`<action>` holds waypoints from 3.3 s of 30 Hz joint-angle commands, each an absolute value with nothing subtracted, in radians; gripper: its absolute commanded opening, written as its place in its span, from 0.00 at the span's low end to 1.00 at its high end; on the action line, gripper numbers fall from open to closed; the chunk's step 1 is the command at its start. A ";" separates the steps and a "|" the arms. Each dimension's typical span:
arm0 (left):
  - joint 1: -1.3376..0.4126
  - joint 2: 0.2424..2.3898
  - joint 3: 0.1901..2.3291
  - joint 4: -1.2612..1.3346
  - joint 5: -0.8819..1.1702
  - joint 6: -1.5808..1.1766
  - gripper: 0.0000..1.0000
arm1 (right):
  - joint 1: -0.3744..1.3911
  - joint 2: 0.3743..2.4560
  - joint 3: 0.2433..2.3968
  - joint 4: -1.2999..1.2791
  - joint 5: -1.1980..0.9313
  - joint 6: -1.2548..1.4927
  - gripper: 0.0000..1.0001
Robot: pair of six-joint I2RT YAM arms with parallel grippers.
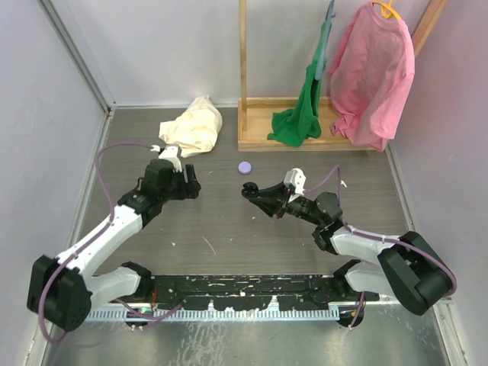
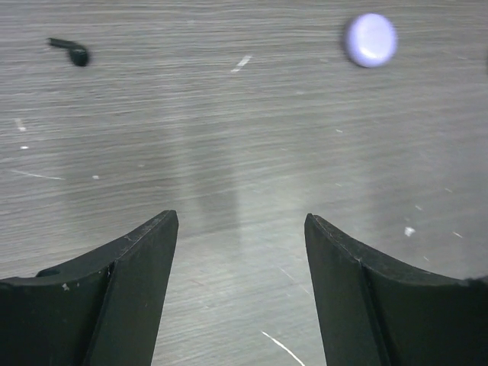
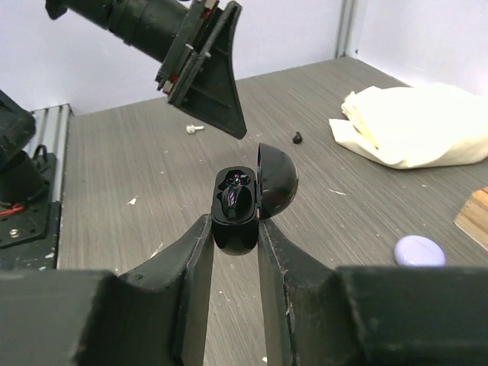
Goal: Insert the wireless bluetooth earbuds into the charging case
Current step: Move the earbud to the center of the board.
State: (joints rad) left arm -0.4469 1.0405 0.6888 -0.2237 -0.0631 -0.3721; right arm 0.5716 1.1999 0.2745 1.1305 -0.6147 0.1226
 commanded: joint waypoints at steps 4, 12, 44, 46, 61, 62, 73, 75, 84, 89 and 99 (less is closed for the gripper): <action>-0.300 1.300 0.887 -0.261 -0.122 -0.329 0.69 | 0.566 1.215 0.267 1.183 -0.529 0.056 0.01; -0.178 1.622 1.076 -0.265 -0.099 -0.327 0.56 | 0.566 1.221 0.265 1.178 -0.514 0.046 0.01; -0.129 1.917 1.317 -0.445 0.015 -0.235 0.12 | 0.566 1.242 0.281 1.148 -0.514 0.041 0.01; -0.148 1.889 1.293 -0.448 0.046 -0.239 0.11 | 0.566 1.243 0.282 1.148 -0.513 0.041 0.01; -0.507 1.665 1.079 -0.468 0.045 -0.220 0.11 | 0.566 1.168 0.241 1.141 -0.367 -0.008 0.01; -0.535 1.654 1.062 -0.467 0.036 -0.222 0.11 | 0.566 1.159 0.234 1.140 -0.349 -0.018 0.01; -0.817 1.586 0.953 -0.469 -0.070 -0.222 0.13 | 0.566 1.138 0.208 1.151 -0.261 -0.044 0.01; -0.828 1.588 0.932 -0.457 -0.076 -0.241 0.15 | 0.566 1.140 0.208 1.151 -0.255 -0.048 0.01; -0.853 1.587 0.891 -0.446 -0.117 -0.289 0.31 | 0.566 1.158 0.217 1.143 -0.276 -0.050 0.01; -0.853 1.558 0.874 -0.467 -0.165 -0.315 0.38 | 0.567 1.160 0.222 1.131 -0.282 -0.049 0.01; -0.814 1.420 0.783 -0.456 -0.304 -0.413 0.53 | 0.566 1.158 0.229 1.118 -0.289 -0.047 0.01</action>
